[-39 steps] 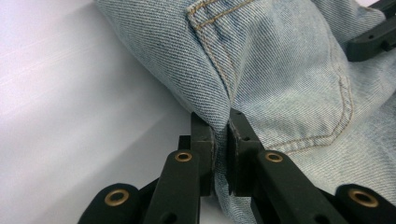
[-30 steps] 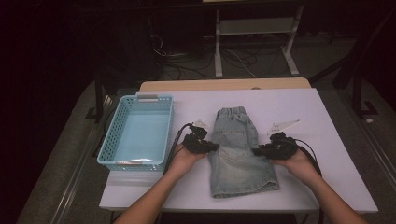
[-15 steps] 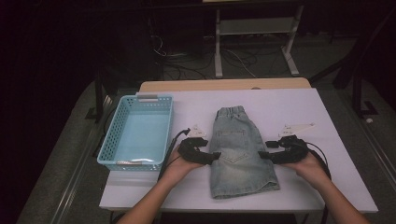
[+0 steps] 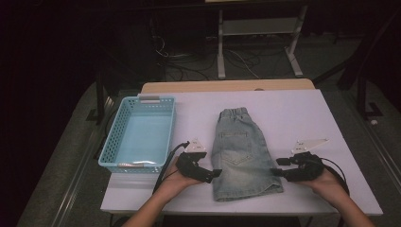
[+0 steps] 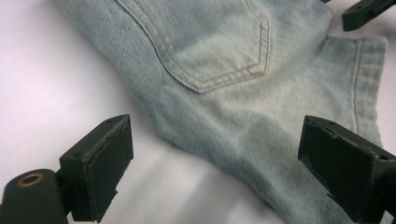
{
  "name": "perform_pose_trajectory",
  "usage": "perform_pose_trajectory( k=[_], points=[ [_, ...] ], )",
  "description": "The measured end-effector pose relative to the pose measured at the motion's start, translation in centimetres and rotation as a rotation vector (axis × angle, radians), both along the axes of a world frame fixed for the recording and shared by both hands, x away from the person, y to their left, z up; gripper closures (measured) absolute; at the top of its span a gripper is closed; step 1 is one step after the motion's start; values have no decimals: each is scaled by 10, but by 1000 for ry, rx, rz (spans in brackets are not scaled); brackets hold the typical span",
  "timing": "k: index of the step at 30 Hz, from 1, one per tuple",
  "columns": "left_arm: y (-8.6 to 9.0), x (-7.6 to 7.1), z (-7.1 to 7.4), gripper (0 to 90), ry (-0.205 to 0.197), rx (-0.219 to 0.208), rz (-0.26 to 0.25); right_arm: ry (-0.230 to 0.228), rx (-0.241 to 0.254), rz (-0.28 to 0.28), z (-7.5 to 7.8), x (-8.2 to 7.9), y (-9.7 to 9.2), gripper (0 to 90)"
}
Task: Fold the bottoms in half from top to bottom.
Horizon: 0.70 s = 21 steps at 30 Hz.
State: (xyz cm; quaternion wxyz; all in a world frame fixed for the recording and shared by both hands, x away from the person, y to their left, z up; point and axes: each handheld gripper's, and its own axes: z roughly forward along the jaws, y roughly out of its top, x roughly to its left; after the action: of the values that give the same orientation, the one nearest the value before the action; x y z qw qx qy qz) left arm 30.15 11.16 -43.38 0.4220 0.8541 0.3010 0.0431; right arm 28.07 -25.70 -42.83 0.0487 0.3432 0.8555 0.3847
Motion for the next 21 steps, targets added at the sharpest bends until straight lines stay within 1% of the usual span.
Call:
perform_pose_trajectory(
  k=[3, 5, 7, 8, 9, 10, 11, 13, 16, 17, 20, 21],
  points=[
    [2, -3, 0, 101, -4, 5, -1, 8, -9, 8, -2, -10, -2, 500],
    [3, -4, 0, 102, -6, 8, -4, 0, -4, 16, -2, -18, -3, 518],
    [4, -4, 0, 102, -5, 4, -1, 8, 9, 21, -1, -23, -6, 528],
    [4, -4, 0, 103, -5, 3, 1, 15, 5, 21, -2, -24, -8, 534],
    [4, -4, 0, 104, -6, 2, 3, 11, 4, 18, -2, -26, -10, 544],
    [4, -4, 0, 107, -9, 3, 1, 4, 12, 12, -1, -28, -12, 548],
    [4, -4, 0, 108, -10, 8, -4, 4, 30, 17, 0, -29, -14, 553],
    [3, -4, 0, 109, -11, 10, -9, 4, 65, 48, 1, -33, -15, 557],
    [2, -4, -1, 110, -11, 6, -13, 7, 43, 104, -2, -35, -8, 513],
    [2, -4, 0, 110, -11, 4, -15, 11, 27, 116, -5, -35, -5, 501],
    [3, -3, 0, 112, -14, -1, -17, 11, -31, 162, -12, -34, 1, 496],
    [4, -3, 0, 112, -14, 0, -18, 8, -69, 178, -15, -35, 4, 516]
  ],
)
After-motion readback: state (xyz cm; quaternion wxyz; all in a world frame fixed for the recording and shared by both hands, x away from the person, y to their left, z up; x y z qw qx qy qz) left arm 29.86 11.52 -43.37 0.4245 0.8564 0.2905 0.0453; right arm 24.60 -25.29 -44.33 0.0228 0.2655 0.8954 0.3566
